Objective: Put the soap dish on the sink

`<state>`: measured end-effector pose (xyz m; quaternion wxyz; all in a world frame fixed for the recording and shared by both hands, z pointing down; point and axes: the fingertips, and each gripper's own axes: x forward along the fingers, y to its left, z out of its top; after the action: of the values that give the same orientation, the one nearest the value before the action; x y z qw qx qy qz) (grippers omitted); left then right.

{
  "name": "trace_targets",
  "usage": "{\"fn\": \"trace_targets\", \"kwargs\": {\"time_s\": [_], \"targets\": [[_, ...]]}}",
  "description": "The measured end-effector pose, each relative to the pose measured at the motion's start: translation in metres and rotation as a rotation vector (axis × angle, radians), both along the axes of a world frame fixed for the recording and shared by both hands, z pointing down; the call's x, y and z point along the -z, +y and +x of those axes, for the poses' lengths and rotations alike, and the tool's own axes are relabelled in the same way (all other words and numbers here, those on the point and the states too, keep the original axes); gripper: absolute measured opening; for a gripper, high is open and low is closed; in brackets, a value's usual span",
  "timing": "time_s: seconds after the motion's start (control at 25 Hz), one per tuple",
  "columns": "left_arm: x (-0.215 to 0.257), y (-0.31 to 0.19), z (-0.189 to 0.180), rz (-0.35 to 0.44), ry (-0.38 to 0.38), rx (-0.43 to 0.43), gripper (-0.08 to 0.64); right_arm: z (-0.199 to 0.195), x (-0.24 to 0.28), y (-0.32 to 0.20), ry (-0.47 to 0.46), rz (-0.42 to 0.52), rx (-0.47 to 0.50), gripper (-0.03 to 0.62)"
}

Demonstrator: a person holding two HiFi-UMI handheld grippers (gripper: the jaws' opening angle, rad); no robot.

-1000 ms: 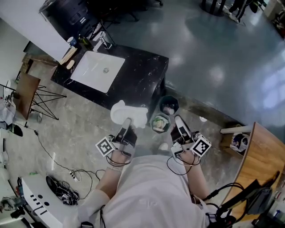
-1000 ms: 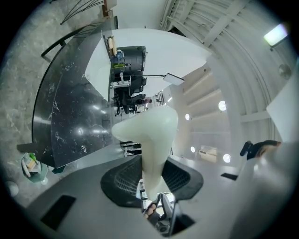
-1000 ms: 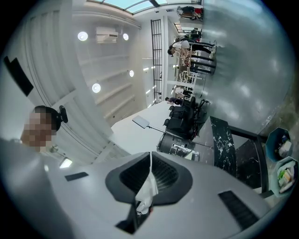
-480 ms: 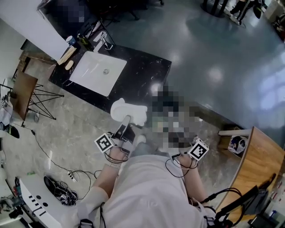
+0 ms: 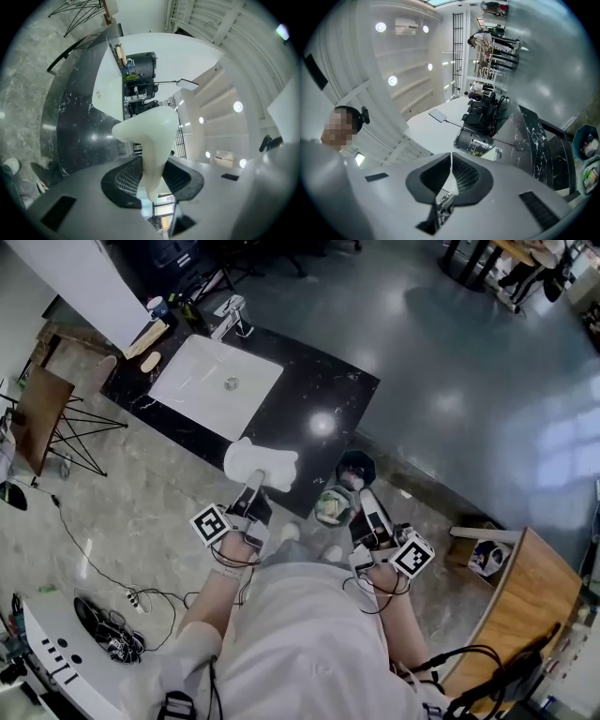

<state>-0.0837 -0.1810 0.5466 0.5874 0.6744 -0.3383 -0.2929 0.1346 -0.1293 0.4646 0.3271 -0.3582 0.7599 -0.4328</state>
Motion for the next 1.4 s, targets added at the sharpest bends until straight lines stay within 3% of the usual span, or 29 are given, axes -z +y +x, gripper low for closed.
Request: {"fn": "trace_targets", "kwargs": {"time_s": [0.52,0.88,1.2,1.4], "targets": [[-0.082,-0.056,-0.083,-0.142,-0.042,0.146,0.127,-0.085,-0.019,-0.038,0.085,-0.071,0.115,0.023],[-0.123,-0.063,-0.102,-0.264,-0.048,0.191,0.127,-0.109,-0.032,-0.05,0.119,-0.109,0.148,0.023],[-0.132,-0.069,-0.1,-0.256,-0.139,0.162,0.129,-0.112,-0.041,-0.054,0.131,-0.138,0.149,0.023],[-0.13,-0.071,-0.103,-0.255,-0.113,0.184,0.132,-0.111,-0.046,-0.052,0.131,-0.154,0.145,0.023]]}}
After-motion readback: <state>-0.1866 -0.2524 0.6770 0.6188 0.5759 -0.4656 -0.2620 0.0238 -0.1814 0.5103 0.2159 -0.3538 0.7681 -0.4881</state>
